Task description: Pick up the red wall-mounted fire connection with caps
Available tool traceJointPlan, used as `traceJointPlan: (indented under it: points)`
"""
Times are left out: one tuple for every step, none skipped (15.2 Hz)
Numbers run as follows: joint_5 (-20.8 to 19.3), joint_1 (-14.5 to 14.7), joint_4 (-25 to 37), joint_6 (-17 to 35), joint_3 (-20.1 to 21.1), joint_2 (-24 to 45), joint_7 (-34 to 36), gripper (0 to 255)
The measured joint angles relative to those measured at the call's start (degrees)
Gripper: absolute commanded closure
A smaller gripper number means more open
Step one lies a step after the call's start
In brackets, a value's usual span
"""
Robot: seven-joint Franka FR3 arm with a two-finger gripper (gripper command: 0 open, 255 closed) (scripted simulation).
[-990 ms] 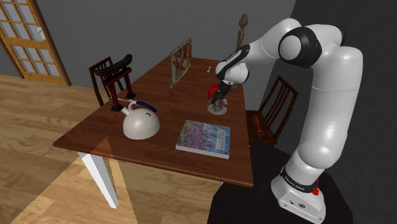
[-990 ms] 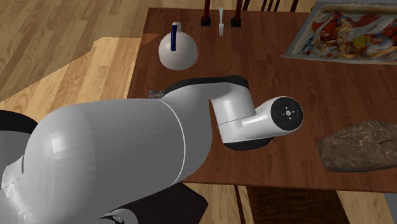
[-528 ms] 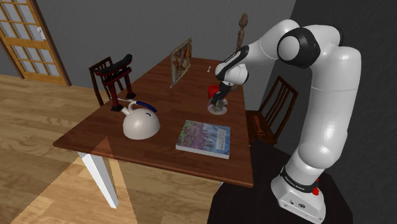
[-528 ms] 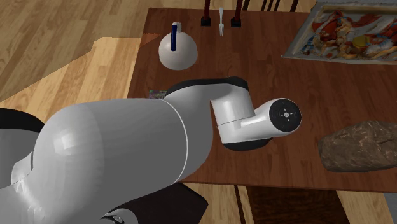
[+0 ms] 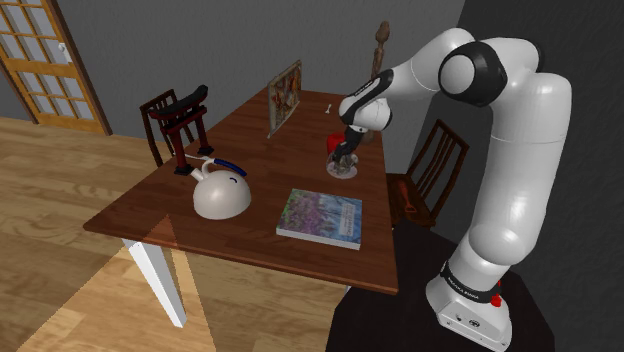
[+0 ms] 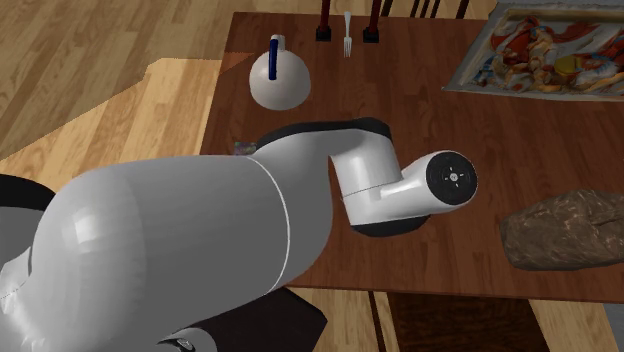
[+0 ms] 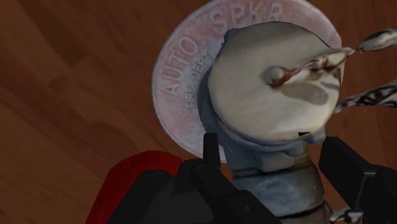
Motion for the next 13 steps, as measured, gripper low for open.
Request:
traceJointPlan:
  points:
    - [-0.5, 0.1, 0.2, -0.6, -0.2, -0.4, 0.5, 255]
    - [-0.9, 0.3, 0.2, -0.9, -0.4, -0.9, 0.9, 255]
    - [-1.4, 0.5, 0.2, -1.4, -0.6, -1.4, 1.3, 255]
    - [-2.0, 0.6, 0.1, -1.9, -0.8, -2.1, 1.8, 255]
    - [-2.6, 0.7, 0.3, -2.6, -1.0, -2.6, 2.3, 255]
    - [-3.1, 0.8, 0.5, -3.2, -1.2, -3.2, 2.7, 255]
    - [-3.7, 0.9, 0.9, -4.0, -1.4, -3.6, 3.1, 255]
    - [-4.2, 1.0, 1.2, -4.7, -1.6, -4.1, 3.6, 255]
    - [-4.7, 1.1, 1.3, -5.2, -1.8, -4.6, 4.0, 255]
    - [-5.2, 1.2, 1.2, -5.7, -1.9, -5.2, 4.4, 255]
    - [-5.7, 1.3, 1.5, -6.3, -2.0, -5.6, 4.9, 255]
    - [-6.1, 1.4, 1.7, -6.8, -2.1, -6.0, 5.3, 255]
    - [-6.4, 1.4, 2.0, -7.3, -2.2, -6.3, 5.5, 255]
